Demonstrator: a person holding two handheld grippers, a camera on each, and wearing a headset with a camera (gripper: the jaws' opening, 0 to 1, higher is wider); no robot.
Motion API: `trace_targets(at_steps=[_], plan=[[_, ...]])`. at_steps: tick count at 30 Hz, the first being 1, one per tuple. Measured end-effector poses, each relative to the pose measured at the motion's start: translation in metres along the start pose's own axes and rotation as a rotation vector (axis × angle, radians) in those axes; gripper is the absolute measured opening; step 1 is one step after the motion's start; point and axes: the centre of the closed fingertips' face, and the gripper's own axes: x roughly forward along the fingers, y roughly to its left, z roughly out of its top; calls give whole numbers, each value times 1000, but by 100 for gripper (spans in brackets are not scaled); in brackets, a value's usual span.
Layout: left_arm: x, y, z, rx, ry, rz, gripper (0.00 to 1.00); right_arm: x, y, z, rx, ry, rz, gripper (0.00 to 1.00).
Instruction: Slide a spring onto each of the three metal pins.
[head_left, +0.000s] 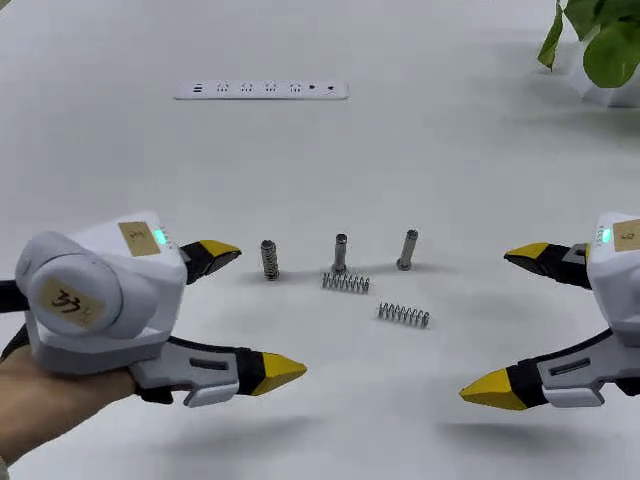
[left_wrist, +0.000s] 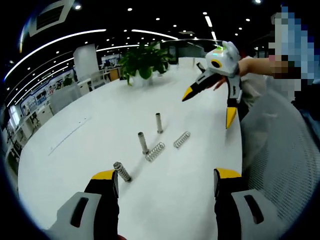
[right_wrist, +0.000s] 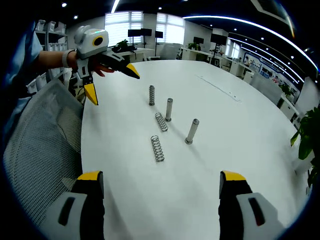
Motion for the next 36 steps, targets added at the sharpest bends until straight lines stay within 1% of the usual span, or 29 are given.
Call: trace_targets(at_steps=[2,3,6,9,11,15,19,21,23,26,28,30,32,34,36], plan=[[8,-2,4,24,8,-20,78,-1,1,0,2,-1,1,97],[12,-3,4,34,20,-36,76,-1,1,0,2,-2,0,97],[24,-2,5,51,43,-49,74,-4,1,0,6,-5,0,97],[35,0,5,57,63,-64,70,-5,3,-3,8,-6,-1,97],[42,2,5,49,80,-71,67,-6,5,-5,9,-5,1,97],[55,5,4,53,114,-67,65,-7,9,-8,22,-6,3,97],[65,5,3,27,125,-68,55,-8,12,-9,32,-10,3,96],[70,5,3,4,125,-68,51,-9,13,-9,39,-14,1,96],[73,9,-1,-4,129,-58,51,-9,13,-10,43,-15,-1,96],[79,10,-3,-13,141,-54,51,-10,14,-11,48,-16,-1,96],[82,12,-7,-1,163,-52,49,-9,15,-12,52,-15,1,96],[85,15,-9,-5,175,-44,47,-9,17,-14,52,-12,3,96],[88,17,-11,-14,181,-40,46,-9,17,-15,56,-12,4,96],[91,22,-13,-23,186,-27,45,-8,18,-16,63,-14,6,96],[93,23,-13,-30,189,-26,43,-8,20,-17,65,-12,9,96]])
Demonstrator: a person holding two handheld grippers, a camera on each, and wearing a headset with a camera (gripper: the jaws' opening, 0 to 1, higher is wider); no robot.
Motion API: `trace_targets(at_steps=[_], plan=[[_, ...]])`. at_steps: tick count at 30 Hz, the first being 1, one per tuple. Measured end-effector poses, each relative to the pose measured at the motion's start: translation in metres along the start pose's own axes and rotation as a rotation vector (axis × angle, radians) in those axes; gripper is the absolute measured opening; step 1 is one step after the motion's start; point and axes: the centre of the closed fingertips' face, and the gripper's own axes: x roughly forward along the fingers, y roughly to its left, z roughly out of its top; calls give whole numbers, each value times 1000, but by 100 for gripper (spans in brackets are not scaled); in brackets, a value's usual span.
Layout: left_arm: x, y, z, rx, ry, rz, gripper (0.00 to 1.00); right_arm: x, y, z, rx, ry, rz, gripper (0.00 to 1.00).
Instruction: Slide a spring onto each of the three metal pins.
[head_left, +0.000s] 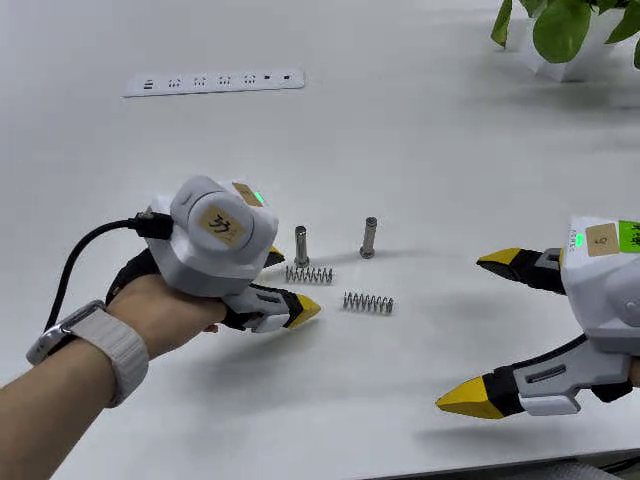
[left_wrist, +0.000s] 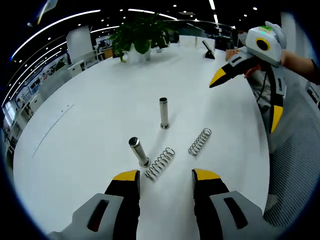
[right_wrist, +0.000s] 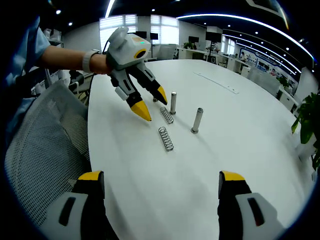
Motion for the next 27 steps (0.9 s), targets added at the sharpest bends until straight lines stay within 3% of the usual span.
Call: trace_targets(at_steps=[15,27], plan=[[12,3,-5,-21,68,17,27,1,5,-3,10,3,7,95],[12,0,-9,39,122,-30,17,3,6,-3,11,2,12,95]])
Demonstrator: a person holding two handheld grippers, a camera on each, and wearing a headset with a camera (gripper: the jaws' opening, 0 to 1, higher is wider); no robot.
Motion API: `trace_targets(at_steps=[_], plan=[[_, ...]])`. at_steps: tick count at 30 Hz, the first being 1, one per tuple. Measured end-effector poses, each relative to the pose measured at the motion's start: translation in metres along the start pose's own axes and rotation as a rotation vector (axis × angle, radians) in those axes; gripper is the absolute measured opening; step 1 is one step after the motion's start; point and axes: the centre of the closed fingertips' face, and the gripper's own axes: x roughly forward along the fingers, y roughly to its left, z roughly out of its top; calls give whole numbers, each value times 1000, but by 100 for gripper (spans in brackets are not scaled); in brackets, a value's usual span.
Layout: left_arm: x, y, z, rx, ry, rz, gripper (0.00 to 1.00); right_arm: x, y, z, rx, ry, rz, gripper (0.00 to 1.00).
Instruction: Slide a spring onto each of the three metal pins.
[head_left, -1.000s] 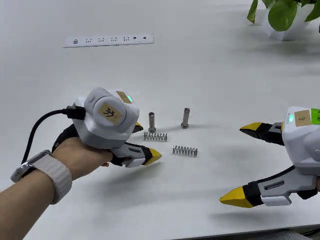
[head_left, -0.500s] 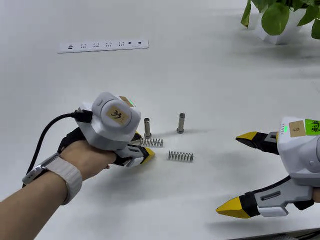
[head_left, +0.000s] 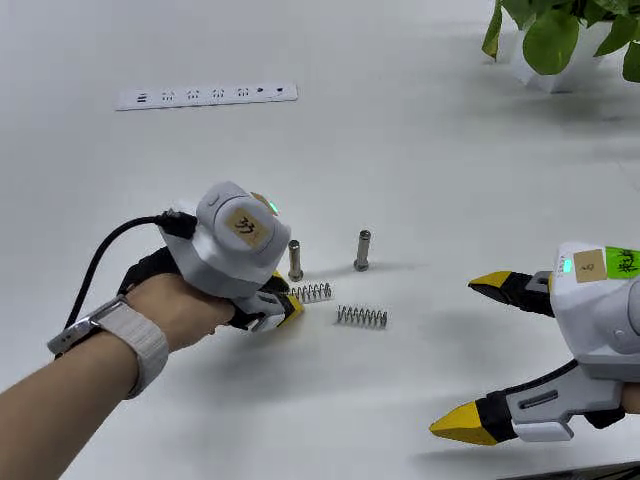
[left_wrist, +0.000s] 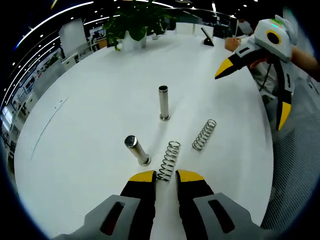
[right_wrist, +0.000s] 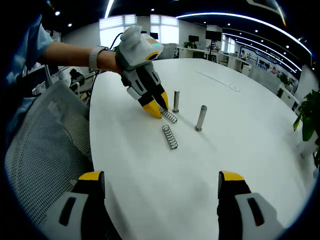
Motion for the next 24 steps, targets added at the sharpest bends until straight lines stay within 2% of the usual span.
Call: trace_targets(at_steps=[6,9,16,24], plan=[[1,-2,1,14,19,-9,16,1,1,0,0,-3,2,95],[1,-3,1,31,15,-15,12,1,1,0,-1,-3,2,95],[2,-1,0,-17,-13,-1,11,2,5,-1,4,2,9,94],[0,-6,-2,-53,-37,3,10,1,8,2,5,-5,11,94]])
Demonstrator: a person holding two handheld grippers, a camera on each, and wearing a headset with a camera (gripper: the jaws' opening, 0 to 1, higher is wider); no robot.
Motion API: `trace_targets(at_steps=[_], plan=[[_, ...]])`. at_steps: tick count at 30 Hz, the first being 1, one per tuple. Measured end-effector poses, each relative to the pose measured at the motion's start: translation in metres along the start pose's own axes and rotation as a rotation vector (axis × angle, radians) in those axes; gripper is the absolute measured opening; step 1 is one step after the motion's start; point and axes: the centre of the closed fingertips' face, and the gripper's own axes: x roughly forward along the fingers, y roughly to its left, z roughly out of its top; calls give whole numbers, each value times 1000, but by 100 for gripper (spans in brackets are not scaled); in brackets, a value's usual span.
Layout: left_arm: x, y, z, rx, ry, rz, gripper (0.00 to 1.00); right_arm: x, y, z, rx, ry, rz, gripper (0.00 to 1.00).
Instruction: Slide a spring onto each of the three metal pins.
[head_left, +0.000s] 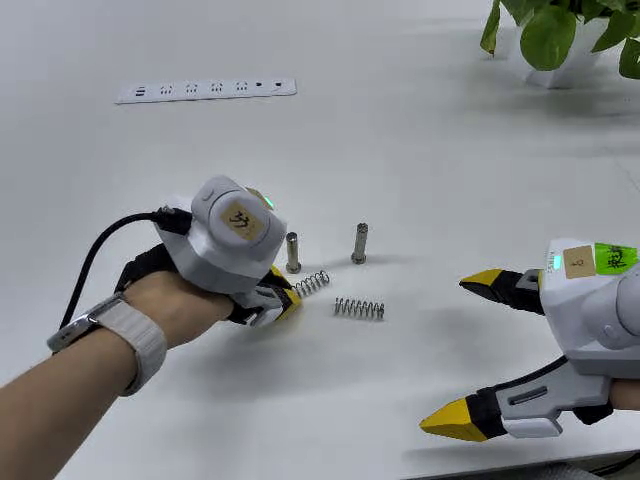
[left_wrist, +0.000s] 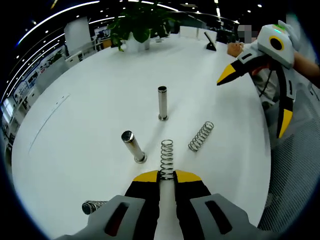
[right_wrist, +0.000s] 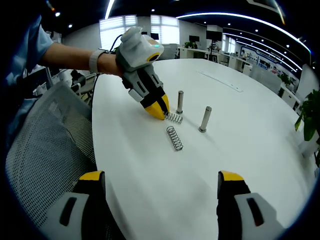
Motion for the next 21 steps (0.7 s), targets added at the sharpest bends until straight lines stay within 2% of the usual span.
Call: trace_targets(at_steps=[5,9,12,14,15,17,21], plan=[[-6,-9,-7,-21,-21,-10,10,-1,0,2,-3,-1,0,93],[-13,-9,-12,-40,-40,-10,10,0,2,3,-6,-1,4,93],[-21,-12,-13,-58,-84,-16,10,1,3,5,-10,-5,9,93],[-29,-20,-10,-48,-117,-26,10,2,4,7,-11,-10,12,93],[-31,-20,-11,-51,-116,-24,10,2,5,9,-11,-12,14,92],[-36,-25,-11,-39,-148,-38,10,4,8,12,-11,-19,21,92],[-46,-33,-14,-30,-172,-50,10,7,11,16,-15,-23,34,91]])
